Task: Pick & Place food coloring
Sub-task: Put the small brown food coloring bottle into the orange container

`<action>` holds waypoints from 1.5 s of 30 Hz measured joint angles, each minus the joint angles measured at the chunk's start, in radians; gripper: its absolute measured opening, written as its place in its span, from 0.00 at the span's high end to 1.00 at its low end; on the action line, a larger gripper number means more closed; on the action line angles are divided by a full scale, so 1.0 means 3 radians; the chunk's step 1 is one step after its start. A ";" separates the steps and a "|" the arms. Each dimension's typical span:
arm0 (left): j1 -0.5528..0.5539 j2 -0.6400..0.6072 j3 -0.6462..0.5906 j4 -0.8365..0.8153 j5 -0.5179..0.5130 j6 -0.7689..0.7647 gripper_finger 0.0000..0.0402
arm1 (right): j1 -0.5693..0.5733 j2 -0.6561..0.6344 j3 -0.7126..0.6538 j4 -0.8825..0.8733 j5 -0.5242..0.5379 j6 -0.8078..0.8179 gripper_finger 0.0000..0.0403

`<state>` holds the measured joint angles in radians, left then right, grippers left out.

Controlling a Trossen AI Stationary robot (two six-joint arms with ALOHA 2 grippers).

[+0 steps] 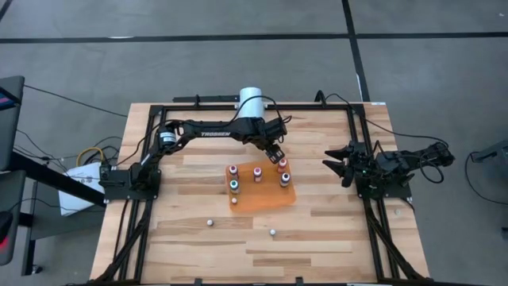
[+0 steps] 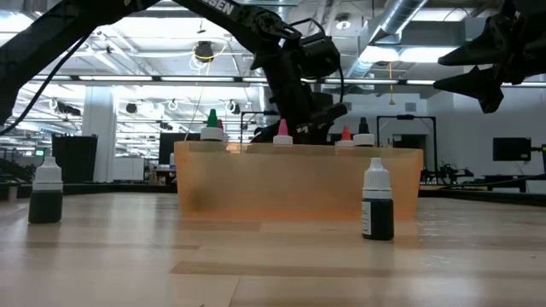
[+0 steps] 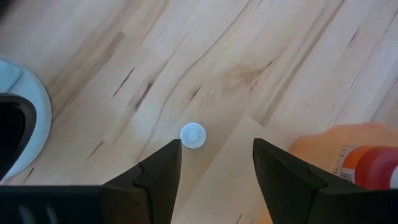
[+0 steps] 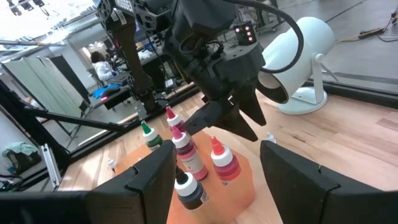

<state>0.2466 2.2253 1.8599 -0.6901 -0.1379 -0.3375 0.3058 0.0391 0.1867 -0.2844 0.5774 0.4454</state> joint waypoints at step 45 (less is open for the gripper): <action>-0.0090 0.0183 0.0020 -0.0032 -0.0194 -0.0312 0.53 | 0.0000 -0.0001 0.0001 0.0013 -0.0003 0.0001 0.45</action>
<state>0.2195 2.2802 1.8658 -0.6998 -0.1960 -0.4313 0.3058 0.0387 0.1871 -0.2806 0.5766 0.4458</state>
